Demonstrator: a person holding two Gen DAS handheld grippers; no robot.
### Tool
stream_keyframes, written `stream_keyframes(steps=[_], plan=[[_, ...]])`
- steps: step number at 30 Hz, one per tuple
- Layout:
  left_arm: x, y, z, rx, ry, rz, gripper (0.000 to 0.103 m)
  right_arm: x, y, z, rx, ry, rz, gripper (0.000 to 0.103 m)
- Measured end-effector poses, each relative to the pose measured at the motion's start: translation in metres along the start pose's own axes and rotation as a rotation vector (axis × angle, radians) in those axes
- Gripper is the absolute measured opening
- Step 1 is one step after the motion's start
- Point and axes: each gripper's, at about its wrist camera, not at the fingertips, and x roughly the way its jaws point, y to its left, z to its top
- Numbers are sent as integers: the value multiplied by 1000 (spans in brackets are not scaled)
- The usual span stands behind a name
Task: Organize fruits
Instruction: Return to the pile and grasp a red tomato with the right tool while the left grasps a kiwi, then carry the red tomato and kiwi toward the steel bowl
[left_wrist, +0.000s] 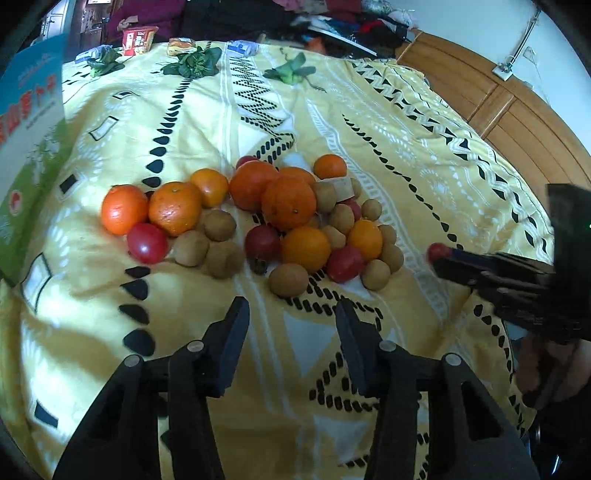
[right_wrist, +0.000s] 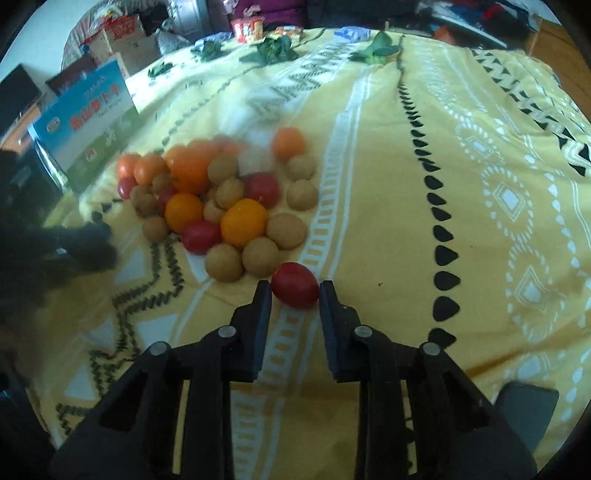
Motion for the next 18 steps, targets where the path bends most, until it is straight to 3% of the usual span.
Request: stream_keyframes(steps=[6,9,12,18], plan=[[16,-3,10,-4,-11,25,48,-34,9,-1,47,-73,59,27],[28,-4,12,-1,20,29,40,-35,12,0,50,-78,66,27],[34,-1,12,-11,29,38,27,-32,11,1,64,-74,67,27],[16,-4,11,-2,-24,56,26,-37,18,0,63,-80,70,27]])
